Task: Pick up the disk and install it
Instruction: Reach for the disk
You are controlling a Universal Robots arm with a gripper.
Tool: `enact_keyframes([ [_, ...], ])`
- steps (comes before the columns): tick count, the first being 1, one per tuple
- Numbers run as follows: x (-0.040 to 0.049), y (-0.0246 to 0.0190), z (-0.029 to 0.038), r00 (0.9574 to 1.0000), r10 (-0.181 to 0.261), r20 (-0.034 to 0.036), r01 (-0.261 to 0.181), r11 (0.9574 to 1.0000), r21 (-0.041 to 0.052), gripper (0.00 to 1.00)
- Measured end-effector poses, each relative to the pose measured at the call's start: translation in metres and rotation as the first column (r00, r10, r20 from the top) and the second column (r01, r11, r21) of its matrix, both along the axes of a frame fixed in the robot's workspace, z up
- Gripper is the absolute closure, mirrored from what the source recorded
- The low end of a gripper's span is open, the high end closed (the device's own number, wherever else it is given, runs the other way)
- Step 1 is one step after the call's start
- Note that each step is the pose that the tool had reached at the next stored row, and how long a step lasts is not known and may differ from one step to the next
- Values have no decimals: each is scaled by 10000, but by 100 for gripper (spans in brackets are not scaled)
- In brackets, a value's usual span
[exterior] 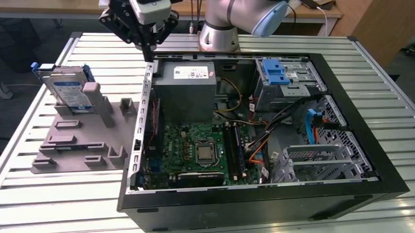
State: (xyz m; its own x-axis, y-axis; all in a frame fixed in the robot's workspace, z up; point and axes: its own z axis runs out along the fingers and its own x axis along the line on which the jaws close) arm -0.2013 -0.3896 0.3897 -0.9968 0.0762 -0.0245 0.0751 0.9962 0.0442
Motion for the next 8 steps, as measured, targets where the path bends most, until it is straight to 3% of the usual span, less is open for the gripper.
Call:
enact_keyframes([
  [8, -61, 1, -6, 10000, 0, 0, 0, 10000, 0, 89],
])
